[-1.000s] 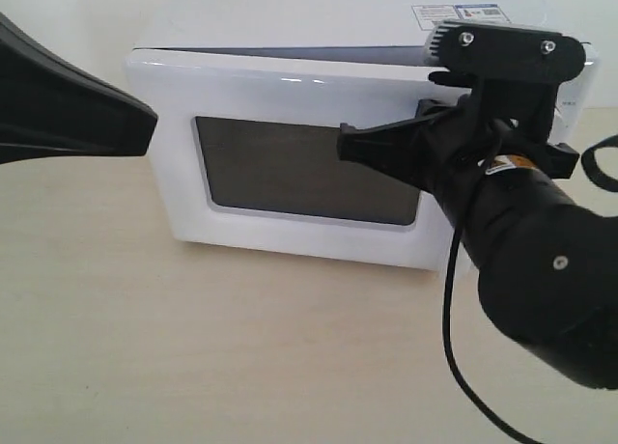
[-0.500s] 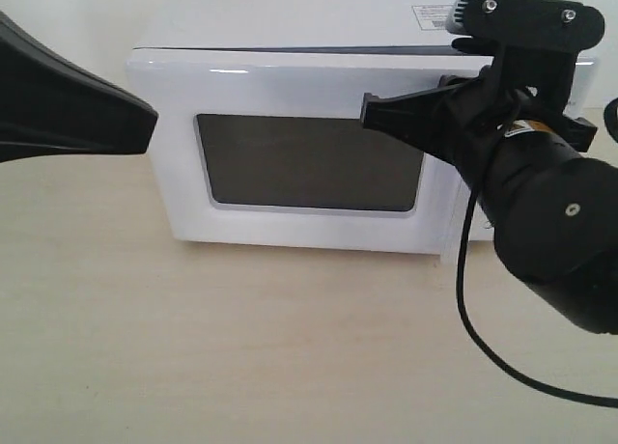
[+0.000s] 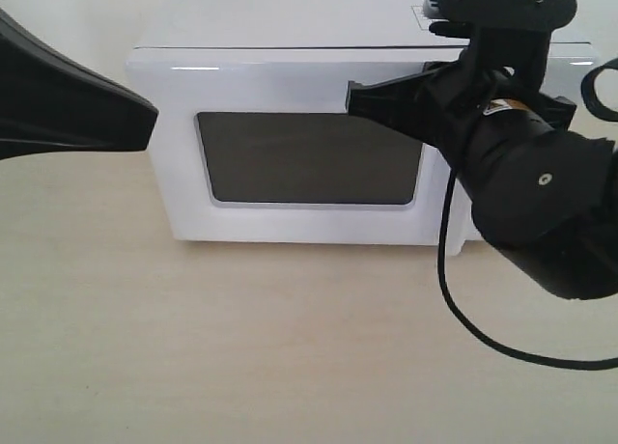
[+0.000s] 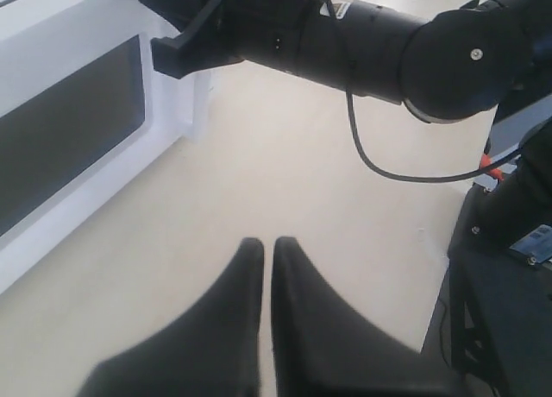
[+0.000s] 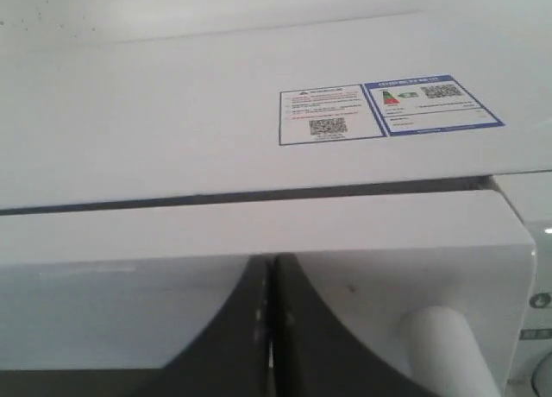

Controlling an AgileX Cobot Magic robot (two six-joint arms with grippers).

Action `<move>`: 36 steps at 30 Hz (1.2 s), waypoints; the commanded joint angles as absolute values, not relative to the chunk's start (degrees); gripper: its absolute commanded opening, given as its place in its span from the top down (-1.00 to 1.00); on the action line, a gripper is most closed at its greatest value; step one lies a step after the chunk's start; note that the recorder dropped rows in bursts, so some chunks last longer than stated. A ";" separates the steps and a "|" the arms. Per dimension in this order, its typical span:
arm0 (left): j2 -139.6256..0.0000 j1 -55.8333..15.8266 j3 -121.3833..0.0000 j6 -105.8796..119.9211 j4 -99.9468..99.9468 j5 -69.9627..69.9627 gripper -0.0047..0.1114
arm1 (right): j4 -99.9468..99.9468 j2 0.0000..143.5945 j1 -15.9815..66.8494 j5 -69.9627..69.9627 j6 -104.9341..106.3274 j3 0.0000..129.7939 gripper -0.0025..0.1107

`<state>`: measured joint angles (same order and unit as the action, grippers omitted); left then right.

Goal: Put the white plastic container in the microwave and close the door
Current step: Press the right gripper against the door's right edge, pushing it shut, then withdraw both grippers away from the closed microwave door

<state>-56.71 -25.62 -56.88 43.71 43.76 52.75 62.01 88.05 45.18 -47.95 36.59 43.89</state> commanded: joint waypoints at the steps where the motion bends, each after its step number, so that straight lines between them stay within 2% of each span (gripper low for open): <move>1: -56.40 -25.91 -56.58 43.37 43.94 52.28 0.84 | 61.03 89.71 44.55 -47.39 37.62 45.29 0.96; 12: -56.40 -25.91 -56.58 43.37 43.94 52.28 0.84 | 66.61 87.40 44.66 -45.77 44.45 45.77 0.96; 17: -56.40 -25.91 -56.58 43.37 44.08 52.30 0.84 | 76.06 80.88 44.66 -39.04 61.44 45.78 0.96; 22: -56.40 -25.91 -56.58 43.37 46.51 52.48 0.84 | 92.52 71.87 44.66 -32.29 81.48 43.65 0.96; 28: -56.40 -25.91 -56.58 46.15 56.65 55.71 0.84 | 99.95 56.85 44.66 -31.12 86.73 36.32 0.96; 36: -54.01 -25.91 -56.58 46.56 58.85 54.49 0.84 | 99.95 34.26 44.66 -23.96 88.64 27.75 0.96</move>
